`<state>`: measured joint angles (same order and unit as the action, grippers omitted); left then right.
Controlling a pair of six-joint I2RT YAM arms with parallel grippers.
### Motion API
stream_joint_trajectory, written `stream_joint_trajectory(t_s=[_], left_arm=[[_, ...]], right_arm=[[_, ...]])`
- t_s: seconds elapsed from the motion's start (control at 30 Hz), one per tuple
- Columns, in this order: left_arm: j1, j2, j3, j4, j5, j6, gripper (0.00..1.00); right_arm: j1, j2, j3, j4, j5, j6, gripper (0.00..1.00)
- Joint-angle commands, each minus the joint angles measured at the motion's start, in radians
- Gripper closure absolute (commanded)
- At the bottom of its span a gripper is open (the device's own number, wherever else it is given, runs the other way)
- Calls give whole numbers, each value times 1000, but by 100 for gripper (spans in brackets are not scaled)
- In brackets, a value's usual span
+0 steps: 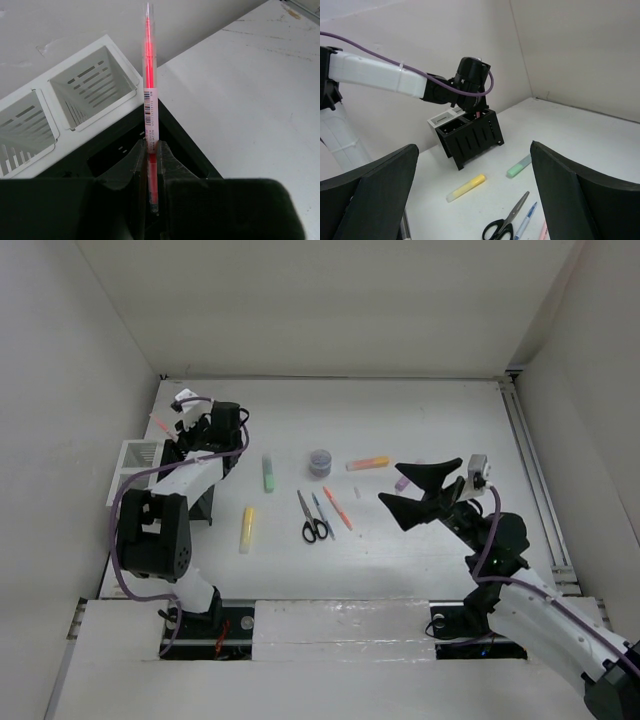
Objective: Sort the stationery into containers
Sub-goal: Place the pen in the storage box.
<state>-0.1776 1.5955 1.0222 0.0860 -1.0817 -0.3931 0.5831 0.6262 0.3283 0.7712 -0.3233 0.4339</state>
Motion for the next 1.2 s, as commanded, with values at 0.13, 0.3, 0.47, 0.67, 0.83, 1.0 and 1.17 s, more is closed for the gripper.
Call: stream_joint_trajectory(t_s=[0.13, 0.3, 0.47, 0.67, 0.83, 1.0, 1.17], left_arm=[[-31, 9, -7, -44, -59, -53, 100], [-42, 9, 3, -92, -69, -96, 100], [-42, 18, 12, -147, -80, -153, 100], [-42, 72, 58, -207, -80, -200, 100], [-42, 107, 124, -334, -118, -277, 76], [-51, 66, 122, -324, -118, -277, 55], [-51, 26, 113, -305, -118, -267, 45]], right_arm=[[-11, -29, 0, 50, -17, 2, 0], [-11, -29, 0, 50, -26, 2, 0], [-11, -39, 0, 50, -26, 2, 0], [-11, -57, 0, 40, -26, 2, 0], [-11, -57, 0, 40, -26, 2, 0], [-11, -57, 0, 40, -26, 2, 0], [-11, -48, 0, 40, -26, 2, 0]])
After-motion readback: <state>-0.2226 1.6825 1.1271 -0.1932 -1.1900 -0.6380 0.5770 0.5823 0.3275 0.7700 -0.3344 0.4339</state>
